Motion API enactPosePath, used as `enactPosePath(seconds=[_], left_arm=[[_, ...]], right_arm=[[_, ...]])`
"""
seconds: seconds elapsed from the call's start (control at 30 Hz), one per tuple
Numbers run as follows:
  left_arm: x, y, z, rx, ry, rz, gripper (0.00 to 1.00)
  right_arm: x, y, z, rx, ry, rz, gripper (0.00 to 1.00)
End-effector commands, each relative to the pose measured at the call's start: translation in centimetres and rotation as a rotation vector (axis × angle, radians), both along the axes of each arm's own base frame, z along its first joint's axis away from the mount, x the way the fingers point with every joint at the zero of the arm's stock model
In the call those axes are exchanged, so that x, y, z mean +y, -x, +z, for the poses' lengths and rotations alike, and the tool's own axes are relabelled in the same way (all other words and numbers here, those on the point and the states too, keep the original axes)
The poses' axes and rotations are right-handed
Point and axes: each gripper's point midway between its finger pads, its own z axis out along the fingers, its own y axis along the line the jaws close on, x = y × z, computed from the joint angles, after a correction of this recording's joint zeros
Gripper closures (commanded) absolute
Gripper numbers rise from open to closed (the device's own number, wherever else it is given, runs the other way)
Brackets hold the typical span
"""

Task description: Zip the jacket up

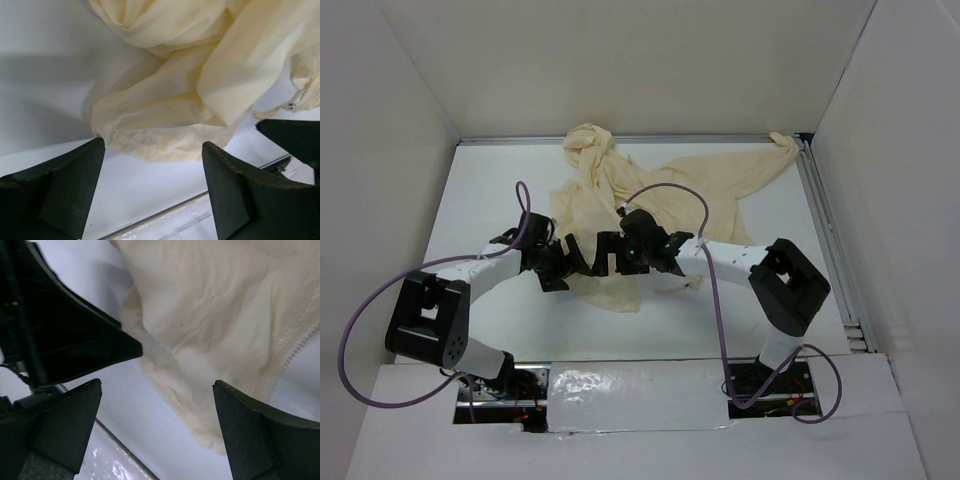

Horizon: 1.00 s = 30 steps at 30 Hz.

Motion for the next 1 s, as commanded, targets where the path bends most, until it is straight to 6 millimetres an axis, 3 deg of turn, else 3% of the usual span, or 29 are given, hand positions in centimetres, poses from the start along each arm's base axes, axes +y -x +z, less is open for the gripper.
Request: enactPosePath(seconds=[0.0, 0.2, 0.3, 0.43, 0.47, 0.53, 0.57, 0.63, 0.67, 0.73, 0.77, 0.83, 0.87, 0.9, 0.97], left_arm=[[0.9, -0.1, 0.2, -0.011, -0.007, 0.019, 0.09], [1.8, -0.2, 0.7, -0.018, -0.011, 0.049, 0.09], [1.8, -0.4, 2.1, -0.041, 0.009, 0.046, 0.09], [1.3, -0.7, 5.1, -0.119, 0.018, 0.026, 0.01], [1.0, -0.6, 5.8, -0.131, 0.018, 0.014, 0.01], [0.7, -0.5, 7.4, -0.176, 0.016, -0.002, 0.01], [0.0, -0.4, 8.3, -0.199, 0.019, -0.027, 0.01], [-0.5, 0.2, 9.3, -0.217, 0.017, -0.050, 0.01], [-1.5, 0.5, 10.0, -0.230, 0.025, -0.082, 0.01], [-2.5, 0.7, 10.1, -0.228, 0.020, -0.108, 0.01], [-3.8, 1.1, 10.5, -0.230, 0.030, -0.147, 0.01], [-5.2, 1.6, 9.5, -0.179, 0.029, -0.186, 0.01], [-6.4, 2.0, 9.5, -0.169, 0.026, -0.219, 0.01], [-7.3, 2.1, 8.2, -0.119, 0.008, -0.233, 0.01], [-9.2, 2.9, 7.5, -0.078, -0.029, -0.280, 0.01]], right_arm=[[0.8, -1.9, -0.9, 0.020, -0.009, -0.048, 0.00], [-1.2, -1.8, -4.0, 0.085, 0.017, -0.105, 0.00], [-1.2, -1.4, -4.7, 0.079, 0.022, -0.062, 0.00], [0.9, -0.2, -2.3, 0.014, -0.044, 0.067, 0.00], [1.1, -0.2, -0.5, -0.029, -0.066, 0.076, 0.00], [0.6, -0.7, 1.2, -0.090, -0.064, 0.034, 0.00], [-0.3, -0.8, 3.3, -0.123, -0.084, 0.005, 0.00], [-2.3, -1.8, 4.7, -0.145, -0.079, -0.108, 0.00], [-4.3, -1.9, 5.9, -0.160, -0.091, -0.162, 0.00], [-7.1, -2.4, 6.5, -0.160, -0.093, -0.293, 0.00], [-10.2, -2.4, 6.5, -0.179, -0.061, -0.393, 0.00], [-14.1, -1.9, 7.1, -0.179, -0.049, -0.541, 0.00], [-17.1, -1.9, 6.2, -0.177, 0.025, -0.640, 0.00], [-18.6, -1.7, 6.2, -0.175, 0.041, -0.692, 0.00], [-21.6, -0.6, 6.4, -0.183, 0.057, -0.765, 0.00]])
